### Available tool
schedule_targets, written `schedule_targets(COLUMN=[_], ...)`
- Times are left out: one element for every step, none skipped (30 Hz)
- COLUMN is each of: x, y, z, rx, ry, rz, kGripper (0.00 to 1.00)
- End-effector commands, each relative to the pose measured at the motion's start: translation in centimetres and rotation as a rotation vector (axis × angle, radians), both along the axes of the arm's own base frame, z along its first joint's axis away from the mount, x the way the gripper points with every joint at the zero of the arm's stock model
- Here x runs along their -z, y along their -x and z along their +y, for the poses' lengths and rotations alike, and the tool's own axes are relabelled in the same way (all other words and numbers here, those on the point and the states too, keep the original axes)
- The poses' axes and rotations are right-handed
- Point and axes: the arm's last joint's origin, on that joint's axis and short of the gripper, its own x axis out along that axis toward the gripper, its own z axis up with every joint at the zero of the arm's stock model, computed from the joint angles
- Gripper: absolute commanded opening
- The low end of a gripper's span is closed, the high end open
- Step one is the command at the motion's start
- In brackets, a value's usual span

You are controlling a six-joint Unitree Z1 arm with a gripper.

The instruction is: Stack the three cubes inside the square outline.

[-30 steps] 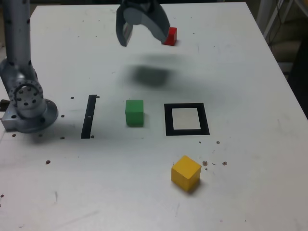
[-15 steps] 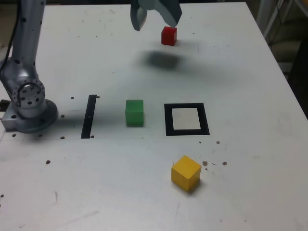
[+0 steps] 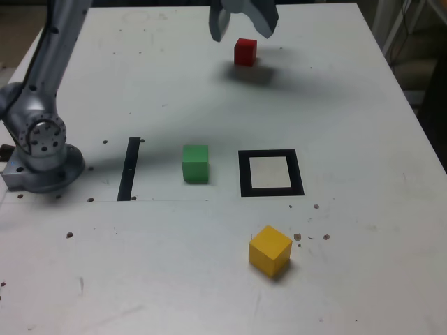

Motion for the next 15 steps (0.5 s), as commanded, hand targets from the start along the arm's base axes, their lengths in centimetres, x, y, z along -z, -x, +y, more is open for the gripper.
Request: schedule_targets(x=[0.5,0.7,0.9,1.1,1.3,1.6,1.9,2.2,2.4,2.7,2.8,3.1,3.2,3.3,3.5], y=[-0.5,-0.7,-1.0,-1.2,-1.4,-1.6,-1.7,-1.8,-1.9,-2.0,-2.0,-2.1,-2.1,-2.1,-2.2], z=[0.6,0.8,1.1,1.3,1.5,1.7,1.9,2.1,2.3,2.5,2.6,2.8,2.9,3.0,3.1], rx=[-0.001,-0.001,-0.001,-0.001,-0.001,-0.002,-0.003,-0.005,-0.007,-0.009,-0.011,-0.013,-0.015,-0.016,-0.017], ry=[0.001,0.001,0.001,0.002,0.003,0.005,0.007,0.009,0.012,0.015,0.016,0.02,0.022,0.024,0.026], rz=[0.01,0.014,0.017,0.021,0.025,0.029,0.032,0.036,0.039,0.042,0.044,0.048,0.051,0.053,0.055], kGripper=[0.98,0.98,0.98,0.98,0.98,0.98,0.98,0.98,0.98,0.98,0.98,0.98,0.98,0.98,0.98])
